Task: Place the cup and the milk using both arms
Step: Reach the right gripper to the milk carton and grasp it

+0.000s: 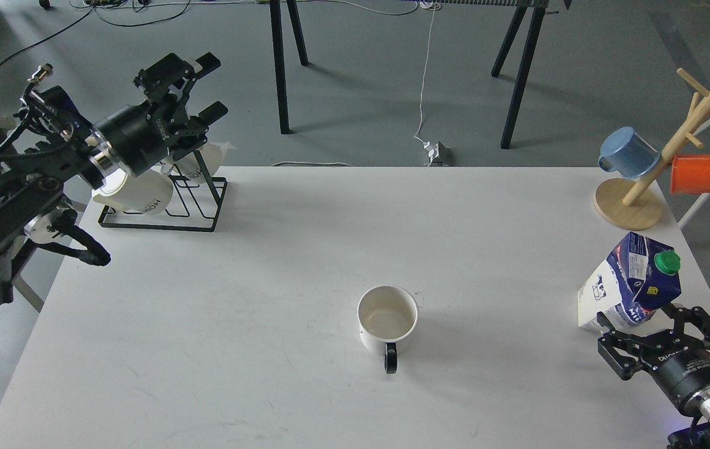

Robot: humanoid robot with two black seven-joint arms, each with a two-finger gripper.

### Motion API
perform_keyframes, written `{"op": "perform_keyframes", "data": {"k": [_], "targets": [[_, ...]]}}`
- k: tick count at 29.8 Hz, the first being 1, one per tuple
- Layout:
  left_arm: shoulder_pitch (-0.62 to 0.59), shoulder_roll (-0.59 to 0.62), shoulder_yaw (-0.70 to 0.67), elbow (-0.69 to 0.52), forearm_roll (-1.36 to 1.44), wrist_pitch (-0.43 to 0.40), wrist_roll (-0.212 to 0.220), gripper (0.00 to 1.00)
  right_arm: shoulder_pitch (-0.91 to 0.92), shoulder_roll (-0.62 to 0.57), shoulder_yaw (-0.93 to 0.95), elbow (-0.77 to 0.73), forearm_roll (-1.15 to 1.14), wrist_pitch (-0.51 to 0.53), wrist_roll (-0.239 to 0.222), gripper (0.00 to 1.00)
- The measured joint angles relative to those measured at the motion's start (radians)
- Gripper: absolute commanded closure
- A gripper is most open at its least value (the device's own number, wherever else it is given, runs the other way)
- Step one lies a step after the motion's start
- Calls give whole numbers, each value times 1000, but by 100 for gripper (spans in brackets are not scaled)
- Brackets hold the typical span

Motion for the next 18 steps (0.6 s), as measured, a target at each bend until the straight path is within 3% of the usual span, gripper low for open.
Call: {"op": "perform_keyframes", "data": {"k": [13, 15, 18], "targets": [[19, 0, 0, 5, -1, 0, 0, 3, 25, 71, 24, -4, -31, 0, 4, 10], [23, 0, 0, 14, -1, 0, 0, 3, 25, 72, 31, -8, -31, 0, 4, 20], [24, 0, 0, 24, -1, 0, 0, 3, 25, 72, 38, -18, -30, 0, 4, 48]]}}
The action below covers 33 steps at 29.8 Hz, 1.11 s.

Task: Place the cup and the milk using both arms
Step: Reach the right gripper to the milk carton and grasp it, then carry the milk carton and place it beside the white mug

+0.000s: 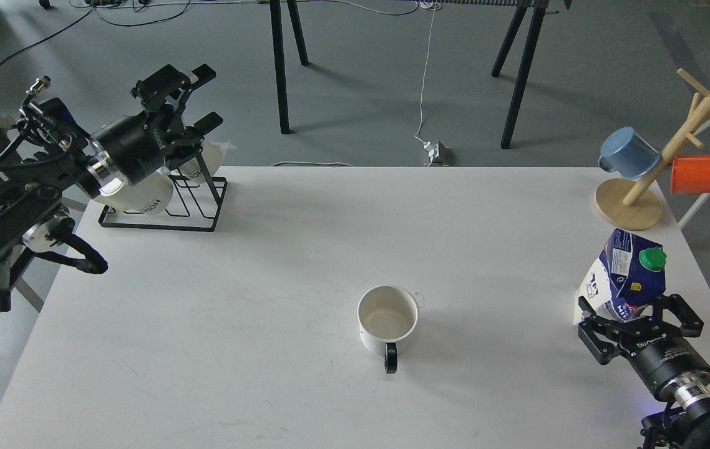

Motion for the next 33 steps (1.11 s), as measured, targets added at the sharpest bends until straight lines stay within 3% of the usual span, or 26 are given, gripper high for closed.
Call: {"op": "perform_keyframes", "data": {"k": [3, 12, 24, 33], "targets": [[0, 0, 0, 4, 0, 0, 0, 3, 0, 0, 6, -13, 0, 0, 0, 62], [1, -3, 0, 17, 0, 0, 0, 3, -2, 6, 41, -23, 0, 0, 0, 69], [1, -29, 2, 53, 1, 0, 0, 3, 31, 46, 34, 48, -44, 0, -7, 72], [1, -43, 8, 71, 8, 0, 0, 3, 71, 228, 12, 138, -222, 0, -6, 72]]}}
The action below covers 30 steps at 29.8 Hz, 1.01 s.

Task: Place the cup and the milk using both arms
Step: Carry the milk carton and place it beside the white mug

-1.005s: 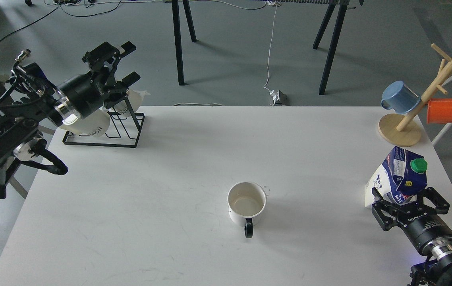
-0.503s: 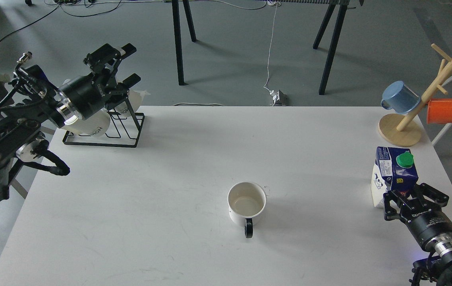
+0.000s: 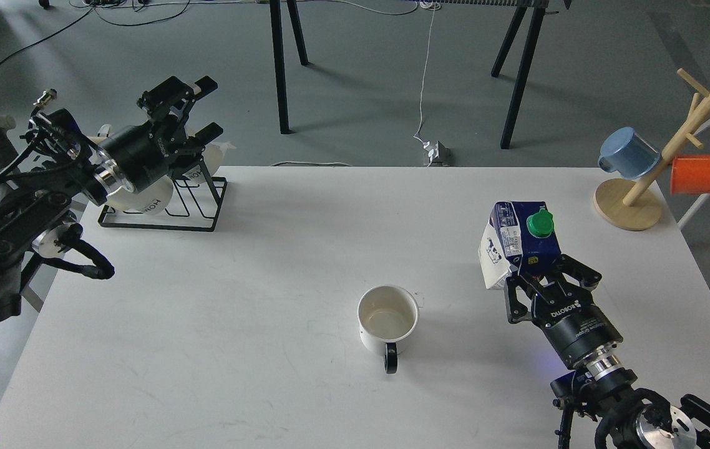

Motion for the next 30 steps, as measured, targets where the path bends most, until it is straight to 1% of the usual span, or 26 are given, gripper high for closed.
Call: {"op": "perform_keyframes", "data": {"k": [3, 7, 30], "targets": [[0, 1, 0, 1, 0, 0, 0, 3, -4, 49, -28, 2, -53, 0, 0, 71], [0, 2, 0, 1, 0, 0, 0, 3, -8, 79, -64, 2, -80, 0, 0, 71], [0, 0, 1, 12, 1, 0, 0, 3, -40, 87, -107, -11, -143, 0, -2, 68]]}}
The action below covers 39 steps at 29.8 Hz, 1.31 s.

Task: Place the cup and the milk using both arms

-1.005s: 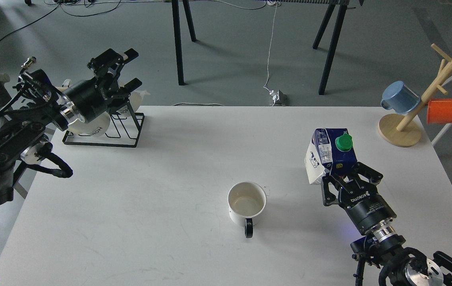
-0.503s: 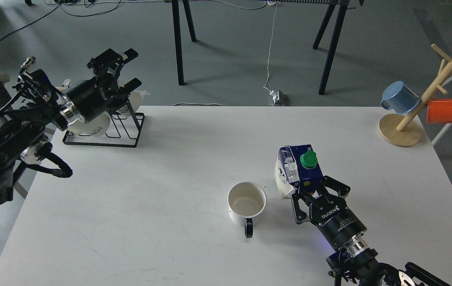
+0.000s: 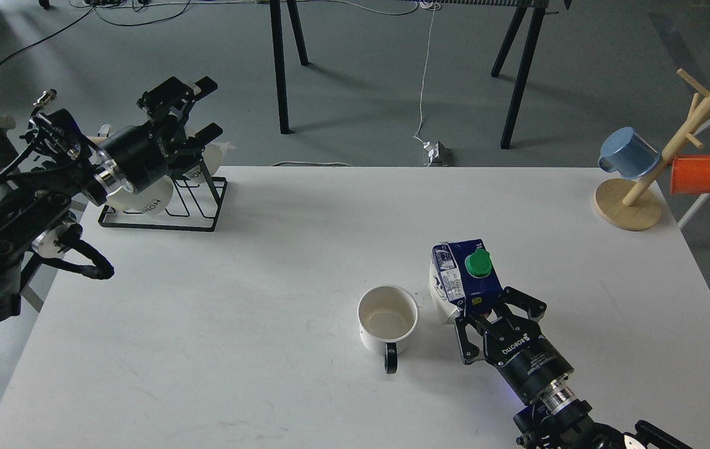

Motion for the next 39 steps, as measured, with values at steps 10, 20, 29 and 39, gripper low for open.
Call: {"op": "perform_keyframes", "data": {"k": [10, 20, 29, 39], "targets": [[1, 0, 0, 2, 0, 0, 0, 3, -22, 5, -8, -8, -6, 0, 0, 62], [13, 0, 0, 2, 0, 0, 0, 3, -34, 6, -9, -20, -15, 0, -3, 50], [13, 0, -1, 2, -1, 0, 0, 3, -36, 6, -9, -22, -16, 0, -4, 14], [13, 5, -1, 2, -1, 0, 0, 3, -58, -4, -7, -7, -15, 0, -4, 4]]}}
